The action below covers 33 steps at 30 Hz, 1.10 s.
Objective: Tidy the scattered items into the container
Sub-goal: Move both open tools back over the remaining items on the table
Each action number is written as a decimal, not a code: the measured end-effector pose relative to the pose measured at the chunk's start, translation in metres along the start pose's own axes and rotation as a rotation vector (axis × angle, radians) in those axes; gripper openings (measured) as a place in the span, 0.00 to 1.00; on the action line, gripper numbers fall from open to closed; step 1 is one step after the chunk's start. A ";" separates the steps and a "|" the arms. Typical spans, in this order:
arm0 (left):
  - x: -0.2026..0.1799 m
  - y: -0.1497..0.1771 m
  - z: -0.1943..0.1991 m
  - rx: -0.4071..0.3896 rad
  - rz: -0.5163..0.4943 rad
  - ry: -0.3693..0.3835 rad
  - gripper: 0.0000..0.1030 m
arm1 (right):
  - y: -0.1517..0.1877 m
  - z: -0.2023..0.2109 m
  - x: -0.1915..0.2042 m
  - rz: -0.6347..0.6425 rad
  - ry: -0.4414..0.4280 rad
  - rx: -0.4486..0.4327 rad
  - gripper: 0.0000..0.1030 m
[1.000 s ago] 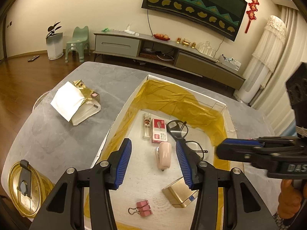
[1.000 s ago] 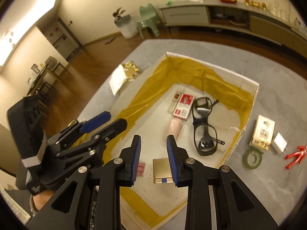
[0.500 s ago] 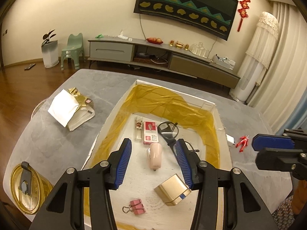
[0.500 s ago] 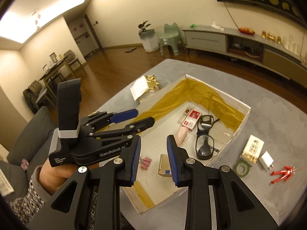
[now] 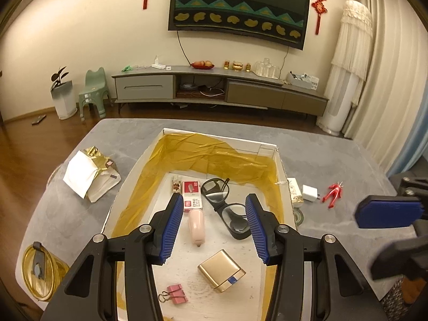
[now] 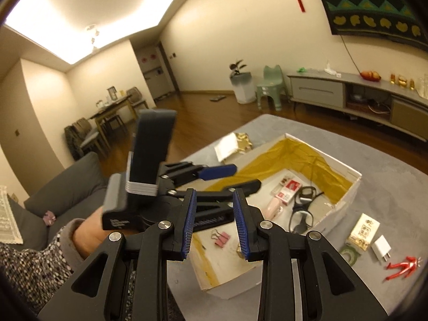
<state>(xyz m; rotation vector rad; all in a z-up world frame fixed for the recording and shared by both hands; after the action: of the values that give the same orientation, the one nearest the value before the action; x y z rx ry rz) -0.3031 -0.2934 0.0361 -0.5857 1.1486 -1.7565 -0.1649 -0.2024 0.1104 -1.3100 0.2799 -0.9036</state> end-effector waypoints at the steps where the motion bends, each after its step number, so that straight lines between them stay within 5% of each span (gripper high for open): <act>1: -0.002 0.001 -0.002 0.006 -0.012 -0.005 0.48 | 0.000 0.001 0.000 -0.004 -0.013 -0.006 0.31; 5: 0.002 0.018 -0.015 0.062 -0.043 -0.043 0.48 | 0.011 -0.005 -0.006 -0.048 -0.085 0.009 0.31; 10: 0.021 0.023 -0.027 0.076 0.039 -0.097 0.48 | 0.032 -0.012 -0.022 -0.132 -0.161 0.050 0.31; 14: 0.026 0.012 -0.025 0.030 0.079 -0.172 0.48 | 0.033 0.001 -0.033 -0.153 -0.151 0.049 0.31; 19: 0.006 -0.005 -0.006 -0.047 0.087 -0.222 0.48 | -0.001 0.039 -0.033 -0.186 -0.172 -0.052 0.31; 27: -0.032 0.019 0.020 -0.021 0.088 -0.229 0.48 | -0.023 0.069 -0.032 -0.211 -0.135 -0.122 0.31; 33: -0.092 0.011 0.025 -0.034 0.012 -0.109 0.54 | -0.035 0.093 -0.064 -0.235 -0.088 -0.136 0.31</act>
<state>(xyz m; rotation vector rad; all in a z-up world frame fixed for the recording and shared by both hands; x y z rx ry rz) -0.2365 -0.2246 0.0465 -0.6844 1.1058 -1.6770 -0.1605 -0.0909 0.1497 -1.5270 0.1212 -1.0353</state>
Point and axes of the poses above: each gripper's, at about its wrist camera, not at the fingertips, and z roughly against the way its jaws point, x to its left, y to its underside, the point moved 5 cm from there along -z, roughly the way its jaws point, and after that the axes turned 13 degrees about -x, right-handed, at the moved point
